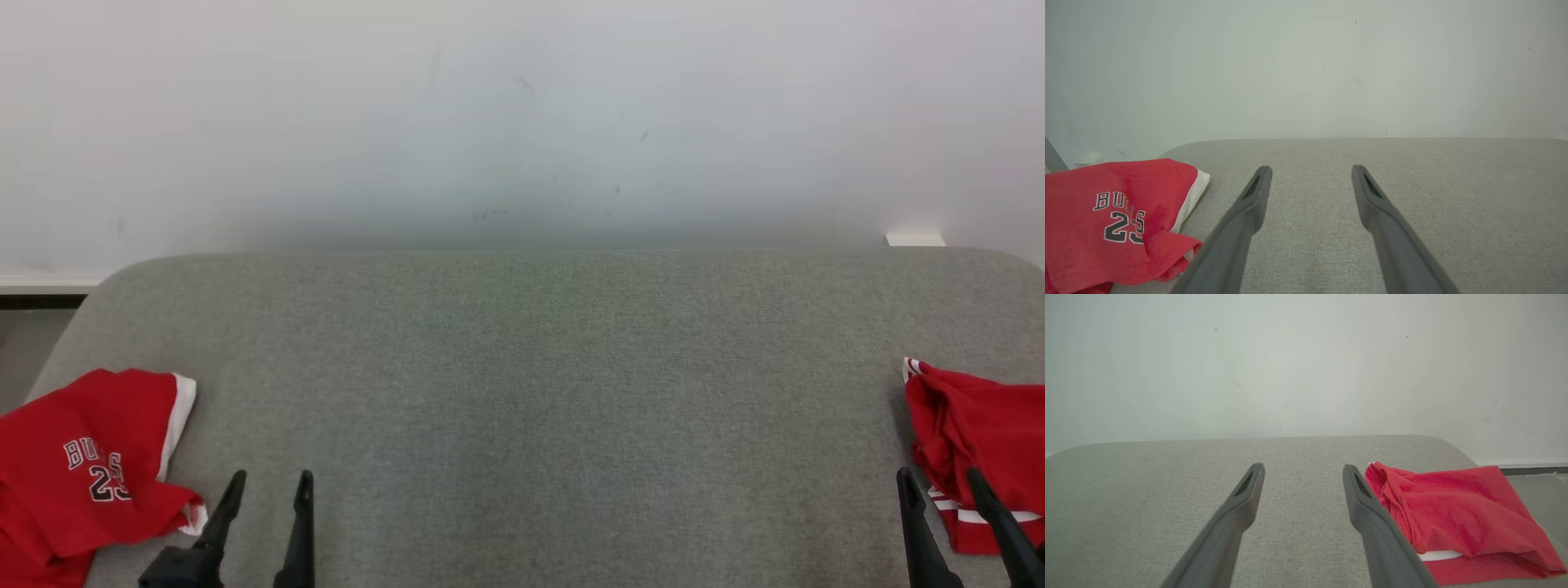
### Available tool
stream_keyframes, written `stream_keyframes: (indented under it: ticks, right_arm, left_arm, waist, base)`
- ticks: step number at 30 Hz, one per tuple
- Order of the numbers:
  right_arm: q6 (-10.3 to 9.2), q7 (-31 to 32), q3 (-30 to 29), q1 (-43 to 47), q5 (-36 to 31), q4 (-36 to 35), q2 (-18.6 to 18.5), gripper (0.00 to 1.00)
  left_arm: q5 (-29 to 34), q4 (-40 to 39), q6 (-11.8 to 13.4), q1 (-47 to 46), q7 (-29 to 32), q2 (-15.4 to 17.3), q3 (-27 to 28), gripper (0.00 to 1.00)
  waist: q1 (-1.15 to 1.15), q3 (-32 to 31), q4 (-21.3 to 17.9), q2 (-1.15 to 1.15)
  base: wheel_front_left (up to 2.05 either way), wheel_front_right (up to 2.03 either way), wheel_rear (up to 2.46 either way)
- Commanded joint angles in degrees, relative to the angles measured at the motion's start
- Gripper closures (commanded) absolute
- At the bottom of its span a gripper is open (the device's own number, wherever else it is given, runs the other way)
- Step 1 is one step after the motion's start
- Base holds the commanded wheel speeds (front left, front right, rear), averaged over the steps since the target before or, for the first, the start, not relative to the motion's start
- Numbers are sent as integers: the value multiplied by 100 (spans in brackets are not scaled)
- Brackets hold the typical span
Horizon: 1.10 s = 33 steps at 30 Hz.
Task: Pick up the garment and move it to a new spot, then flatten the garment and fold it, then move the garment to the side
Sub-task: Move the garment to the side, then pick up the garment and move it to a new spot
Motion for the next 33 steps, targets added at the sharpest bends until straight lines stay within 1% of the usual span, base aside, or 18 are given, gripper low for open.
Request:
stream_keyframes:
  ticks: [1,12,15,18,23,30,33]
  right_arm:
    - [-16,5,-6,63,1,-27,11,0]
    - [-16,8,-3,30,18,-31,15,0]
    - [-16,-13,-69,61,-3,-64,12,0]
    - [-16,-32,-118,90,-26,-152,13,0]
    - [-16,12,-85,-68,-96,-384,10,0]
    - [-16,160,75,-221,-209,-645,9,0]
    - [-16,209,165,-289,-235,-703,-9,0]
  left_arm:
    - [36,35,-26,20,0,-4,30,0]
    - [140,110,-129,-82,-1,-87,134,0]
    - [211,110,-144,-168,-1,-111,126,0]
    - [299,77,-216,-359,-1,-165,75,0]
    - [355,56,-306,-688,-1,-312,102,0]
    - [480,38,-413,-901,0,-494,322,0]
    - [541,20,-436,-854,-1,-538,462,0]
  waist:
    - [1,1,9,0]
    - [1,36,35,0]
    - [1,82,169,0]
    - [1,178,449,0]
    - [1,370,1068,0]
    - [1,490,1904,0]
    - [1,506,2161,0]
  base:
    - [0,0,0]
    - [0,0,0]
    - [0,0,0]
    - [0,0,0]
    - [0,0,0]
    - [0,0,0]
    - [0,0,0]
